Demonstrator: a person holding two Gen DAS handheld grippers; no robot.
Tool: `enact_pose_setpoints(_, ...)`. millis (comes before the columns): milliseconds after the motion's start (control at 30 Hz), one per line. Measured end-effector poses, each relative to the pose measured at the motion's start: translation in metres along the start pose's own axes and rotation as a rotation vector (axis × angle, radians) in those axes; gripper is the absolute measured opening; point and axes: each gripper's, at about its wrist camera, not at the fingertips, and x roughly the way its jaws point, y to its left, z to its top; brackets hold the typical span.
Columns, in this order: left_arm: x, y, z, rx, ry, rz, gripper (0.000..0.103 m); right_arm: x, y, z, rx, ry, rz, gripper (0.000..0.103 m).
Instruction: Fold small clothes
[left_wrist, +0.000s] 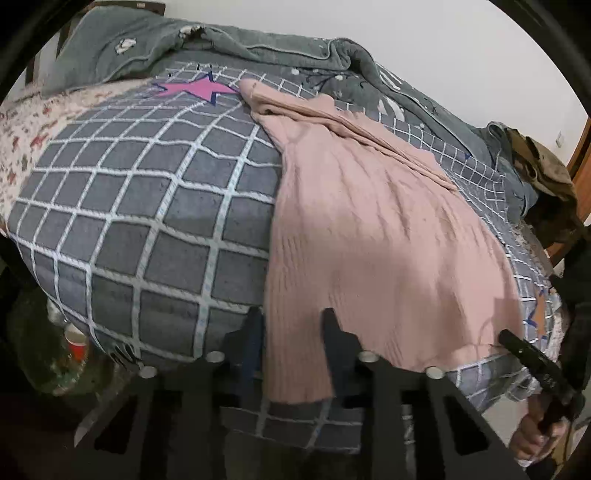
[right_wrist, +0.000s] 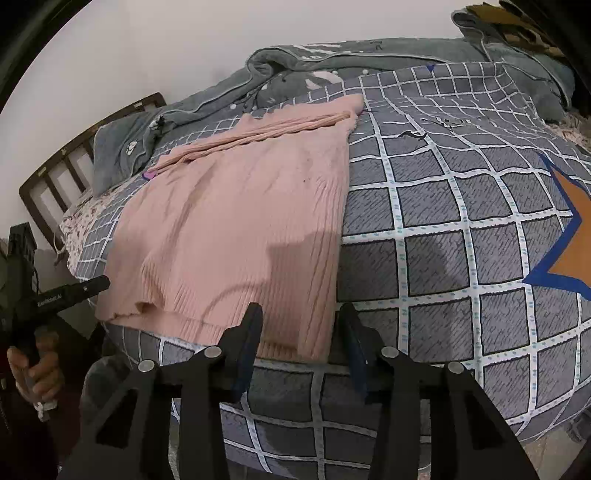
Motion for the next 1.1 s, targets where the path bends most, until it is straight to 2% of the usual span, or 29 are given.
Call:
enact_pose_setpoints(33,0.000,-0.001,-0.001,0.001,0.008,-0.002,0.026,0.000,0.001,0.000,-0.004,0.005,0.000,0.038)
enact_pose_setpoints(100,0.001,-0.002,-0.002,-0.002,0.024,0.002,0.014,0.003,0.004,0.002,-0.004,0.023,0.011,0.023)
enact_pose_setpoints(133,0.002,-0.002,-0.002,-0.009,0.037,-0.009,0.010,0.006,0.004,0.003,0.000,0.036,0.023,0.010)
enact_pose_setpoints(167,0.002,-0.002,-0.001,-0.020,0.041,-0.023,0.009,0.008,0.005,0.004,0.005,0.048,0.033,0.006)
enact_pose_setpoints(233,-0.005,0.001,0.001,-0.045,0.035,-0.053,0.008,0.007,0.006,0.006,0.017,0.050,0.049,0.005)
enact_pose_setpoints(333,-0.027,0.009,0.009,-0.116,-0.010,-0.180,0.008,-0.011,0.007,0.011,0.050,0.021,0.133,0.004)
enact_pose_setpoints(567,-0.070,0.015,0.046,-0.196,-0.117,-0.283,0.008,-0.055,0.002,0.049,0.159,-0.080,0.291,0.004)
enact_pose_setpoints(867,-0.085,-0.001,0.122,-0.201,-0.212,-0.259,0.008,-0.072,-0.011,0.124,0.296,-0.184,0.393,0.004)
enact_pose_setpoints(1100,-0.057,-0.007,0.192,-0.243,-0.248,-0.226,0.008,-0.046,-0.017,0.197,0.386,-0.236,0.441,0.004)
